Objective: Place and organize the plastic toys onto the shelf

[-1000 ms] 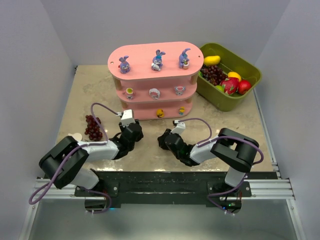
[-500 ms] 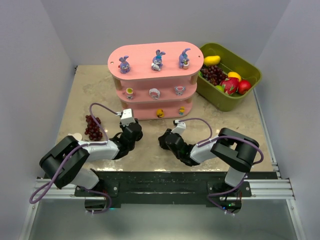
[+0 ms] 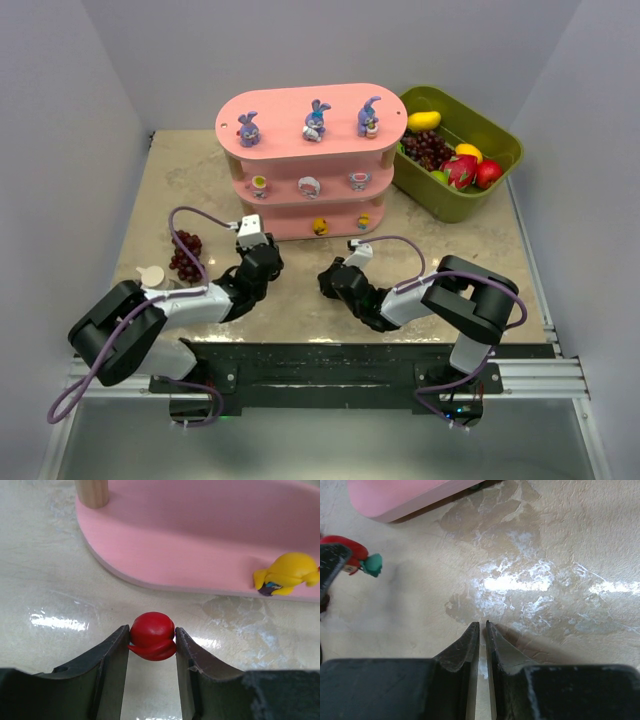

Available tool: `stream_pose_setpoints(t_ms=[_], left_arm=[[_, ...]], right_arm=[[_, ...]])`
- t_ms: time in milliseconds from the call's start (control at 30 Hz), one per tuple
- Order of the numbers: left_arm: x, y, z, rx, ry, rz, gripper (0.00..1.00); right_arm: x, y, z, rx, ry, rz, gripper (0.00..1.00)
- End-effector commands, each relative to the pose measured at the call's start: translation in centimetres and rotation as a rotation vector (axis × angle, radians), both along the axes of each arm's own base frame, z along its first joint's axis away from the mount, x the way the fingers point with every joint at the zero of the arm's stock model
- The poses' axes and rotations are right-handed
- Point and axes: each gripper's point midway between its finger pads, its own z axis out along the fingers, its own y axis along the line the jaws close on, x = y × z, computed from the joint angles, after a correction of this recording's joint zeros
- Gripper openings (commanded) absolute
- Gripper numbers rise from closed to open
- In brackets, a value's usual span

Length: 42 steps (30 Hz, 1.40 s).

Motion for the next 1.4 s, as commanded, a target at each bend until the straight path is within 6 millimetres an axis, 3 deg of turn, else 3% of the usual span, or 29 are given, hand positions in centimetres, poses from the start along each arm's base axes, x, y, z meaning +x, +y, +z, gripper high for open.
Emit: stream_pose_setpoints(t_ms=[0, 367, 700, 1033, 1367], left_arm=[[1.6, 0.7, 4.0, -0.007, -0.136, 0.060, 0.22], [3.4, 0.1, 6.0, -0.038, -0.205, 0.084, 0.24], [5.1, 0.0, 6.5, -0.085, -0.231, 0.079, 0.24], [6.5, 1.1, 5.7, -0.081, -0.218, 0.064, 0.24], [7.9, 0.8, 4.8, -0.067, -0.222, 0.013, 0.24]], right_arm=[[-0.5, -2.7, -2.2, -0.098, 0.038, -0.043, 0.15], [-0.4, -3.0, -2.2, -0.104, 0.038, -0.049, 0.14], [-0.2, -3.3, -1.8, -0.110, 0.030, -0.056, 0.14], [0.0, -3.4, -1.9, -0.107, 0.031, -0.059, 0.14], [0.2, -3.8, -1.8, -0.114, 0.032, -0.068, 0.13]])
